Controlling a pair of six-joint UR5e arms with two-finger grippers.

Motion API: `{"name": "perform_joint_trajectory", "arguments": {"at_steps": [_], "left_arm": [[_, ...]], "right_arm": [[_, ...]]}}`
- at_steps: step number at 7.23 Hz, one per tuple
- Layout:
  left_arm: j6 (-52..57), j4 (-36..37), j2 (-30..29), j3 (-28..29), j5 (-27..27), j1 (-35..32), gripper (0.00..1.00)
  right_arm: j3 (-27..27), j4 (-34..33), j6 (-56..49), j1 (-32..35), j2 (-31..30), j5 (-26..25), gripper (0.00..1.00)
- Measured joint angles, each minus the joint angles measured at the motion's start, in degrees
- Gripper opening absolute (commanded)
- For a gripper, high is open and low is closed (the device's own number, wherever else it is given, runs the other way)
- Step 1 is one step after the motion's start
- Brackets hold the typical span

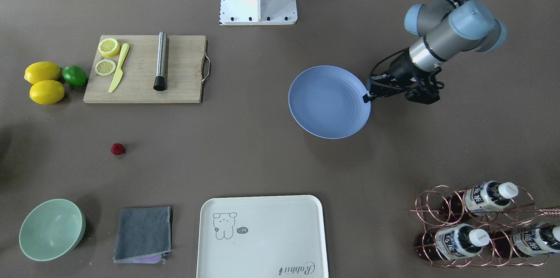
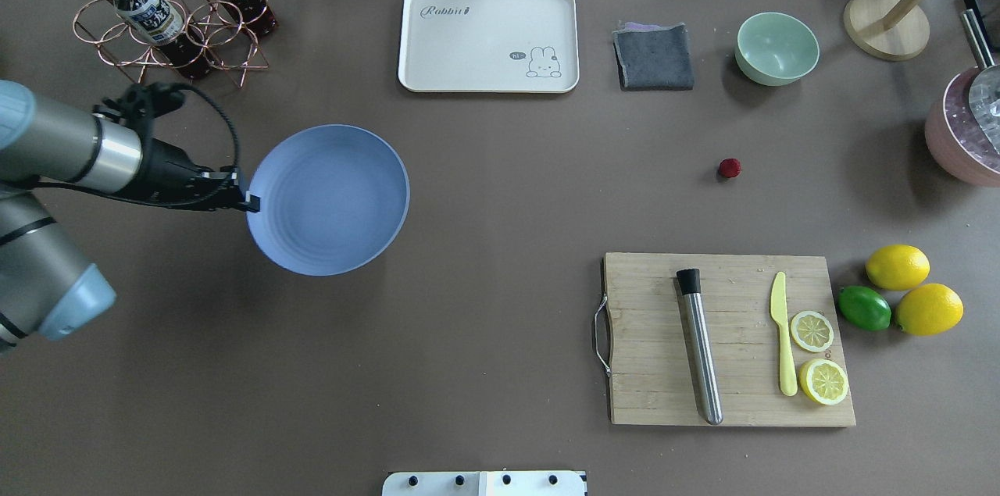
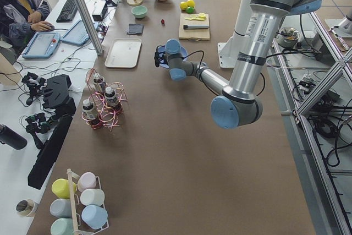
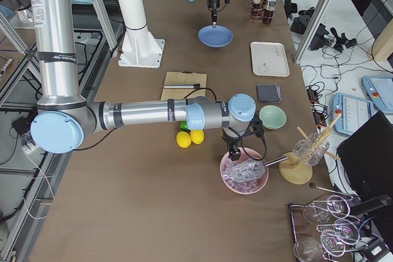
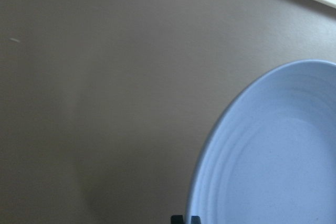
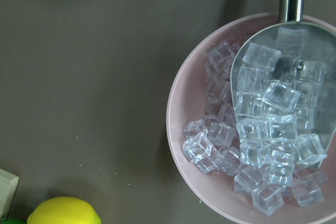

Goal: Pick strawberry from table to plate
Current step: 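Hook the blue plate rim with the left gripper and drag it toward the table center, then release the plate with the left gripper while the right gripper reaches toward the strawberry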

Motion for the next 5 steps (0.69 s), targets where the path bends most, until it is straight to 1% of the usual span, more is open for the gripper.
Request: {"name": "perform_joint_trajectory", "arguments": {"at_steps": [1,2,5], "left_arm": [[-0.7,4.3,-3.6,0.3,3.5,3.3,0.0],[-0.9,6.2,-5.3,0.9,5.7,5.4,0.0],[-1.1,6.9,-8.8,5.1,7.2,6.9,0.0]], "right_arm": [[0.2,0.0,1.7,-1.1,1.0,0.0,1.0],[0.3,0.0,4.6,-2.8,2.6,0.0,1.0],[0.1,0.0,18.5,-11.2,10.4,-1.0,1.0]]}}
